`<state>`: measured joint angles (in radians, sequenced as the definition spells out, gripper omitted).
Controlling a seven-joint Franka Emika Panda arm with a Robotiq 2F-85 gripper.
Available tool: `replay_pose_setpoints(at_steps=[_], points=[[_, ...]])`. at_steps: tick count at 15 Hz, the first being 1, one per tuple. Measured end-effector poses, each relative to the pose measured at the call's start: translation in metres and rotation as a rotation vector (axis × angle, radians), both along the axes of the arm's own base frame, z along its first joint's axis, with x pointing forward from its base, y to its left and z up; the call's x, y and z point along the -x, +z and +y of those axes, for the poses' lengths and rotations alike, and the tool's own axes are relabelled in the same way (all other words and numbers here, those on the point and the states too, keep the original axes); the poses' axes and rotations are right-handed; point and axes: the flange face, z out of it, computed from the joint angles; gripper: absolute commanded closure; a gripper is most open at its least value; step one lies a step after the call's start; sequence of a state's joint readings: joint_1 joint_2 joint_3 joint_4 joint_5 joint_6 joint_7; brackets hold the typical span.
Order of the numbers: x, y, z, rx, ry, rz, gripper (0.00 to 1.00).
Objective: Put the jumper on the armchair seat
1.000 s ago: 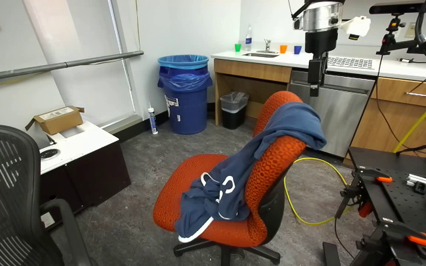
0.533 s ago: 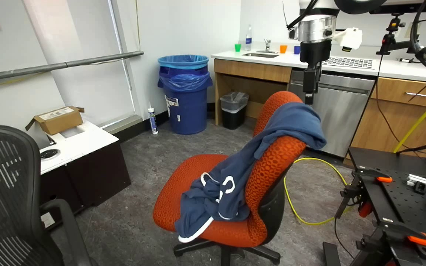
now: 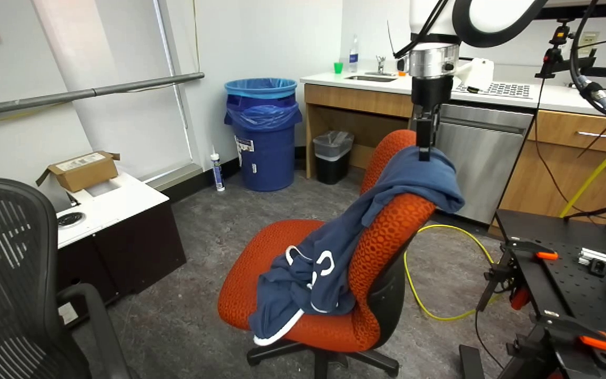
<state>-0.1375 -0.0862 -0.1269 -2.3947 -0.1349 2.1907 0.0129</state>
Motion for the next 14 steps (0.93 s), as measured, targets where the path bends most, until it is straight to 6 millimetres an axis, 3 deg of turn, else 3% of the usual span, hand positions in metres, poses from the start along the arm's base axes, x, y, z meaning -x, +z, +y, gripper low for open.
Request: replay_pose_setpoints(at_steps=[7, 11, 14], points=[[-0.017, 0.004, 0.006, 0.019, 0.033, -0.012, 1.0], [-0.032, 0.02, 0.005, 0.032, 0.026, -0.059, 0.99], [-0.056, 0.056, 0.0, 0.046, -0.008, -0.15, 0.99]])
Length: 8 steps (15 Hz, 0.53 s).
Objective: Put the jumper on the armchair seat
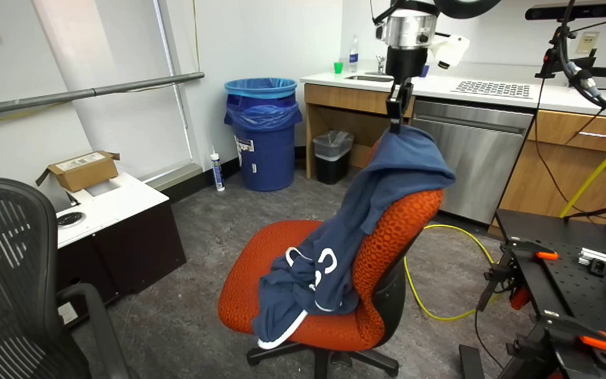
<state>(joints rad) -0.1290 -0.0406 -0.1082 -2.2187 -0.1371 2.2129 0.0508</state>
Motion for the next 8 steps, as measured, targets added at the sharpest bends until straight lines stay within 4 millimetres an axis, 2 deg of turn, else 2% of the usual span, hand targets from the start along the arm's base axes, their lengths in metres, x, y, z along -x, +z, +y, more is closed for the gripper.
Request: replay_pose_setpoints(at_steps=[5, 8], points=[[-0.054, 0.07, 0.004, 0.025, -0.066, -0.166, 0.99], [-0.091, 0.082, 0.01, 0.031, -0.104, -0.216, 0.99]])
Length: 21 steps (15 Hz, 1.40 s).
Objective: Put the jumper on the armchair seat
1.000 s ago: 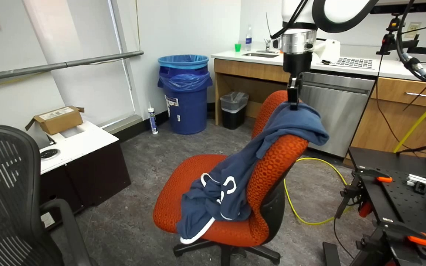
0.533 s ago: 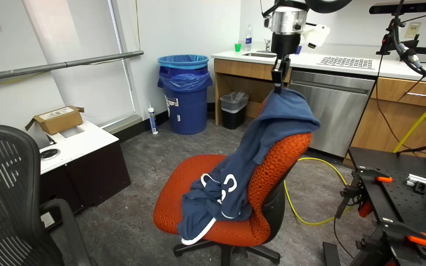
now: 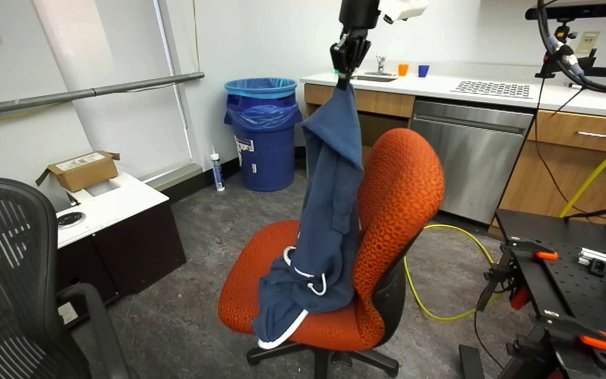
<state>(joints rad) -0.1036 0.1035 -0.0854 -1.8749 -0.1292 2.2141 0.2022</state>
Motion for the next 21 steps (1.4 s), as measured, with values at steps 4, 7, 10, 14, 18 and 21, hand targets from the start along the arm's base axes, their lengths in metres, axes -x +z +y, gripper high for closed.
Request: replay_pose_setpoints(at_steps=[4, 7, 10, 14, 18, 21], points=[[-0.044, -0.021, 0.002, 0.002, -0.032, -0.001, 0.99], [-0.062, -0.042, -0.001, 0.005, -0.038, 0.016, 0.99], [-0.066, -0.054, -0.004, 0.007, -0.043, 0.031, 0.99], [-0.065, -0.057, -0.003, 0.007, -0.038, 0.043, 0.62], [-0.055, -0.062, 0.0, 0.005, -0.015, 0.065, 0.33], [-0.039, -0.063, 0.003, 0.003, 0.013, 0.089, 0.11]])
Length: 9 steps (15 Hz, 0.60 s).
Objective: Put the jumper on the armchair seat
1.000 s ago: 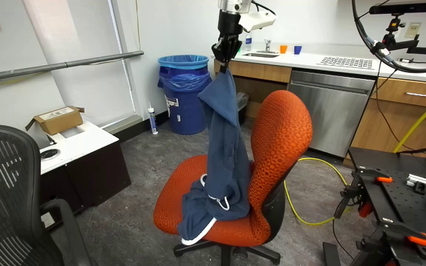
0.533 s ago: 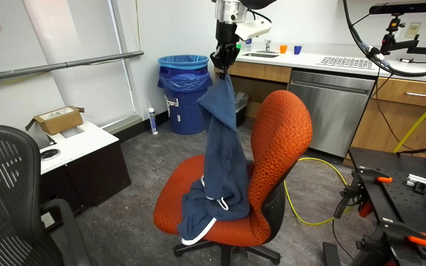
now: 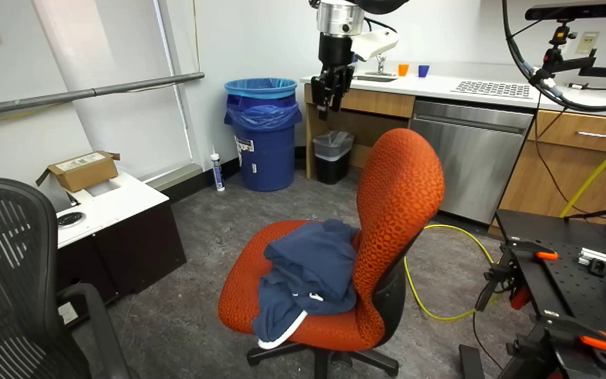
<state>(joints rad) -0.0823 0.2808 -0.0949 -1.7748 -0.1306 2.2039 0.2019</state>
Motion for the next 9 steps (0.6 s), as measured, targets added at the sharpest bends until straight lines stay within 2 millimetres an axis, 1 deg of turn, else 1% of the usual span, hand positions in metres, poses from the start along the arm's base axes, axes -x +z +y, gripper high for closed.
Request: replay_pose_setpoints(at_steps=[1, 2, 4, 6, 9], points=[[0.007, 0.0, 0.001, -0.002, 0.008, 0.008, 0.02], [0.014, -0.001, 0.002, -0.004, 0.016, 0.017, 0.0], [0.032, -0.001, 0.004, -0.009, 0.037, 0.036, 0.0], [0.054, 0.0, 0.008, -0.016, 0.062, 0.054, 0.0], [0.099, 0.004, 0.018, -0.03, 0.105, 0.093, 0.0]])
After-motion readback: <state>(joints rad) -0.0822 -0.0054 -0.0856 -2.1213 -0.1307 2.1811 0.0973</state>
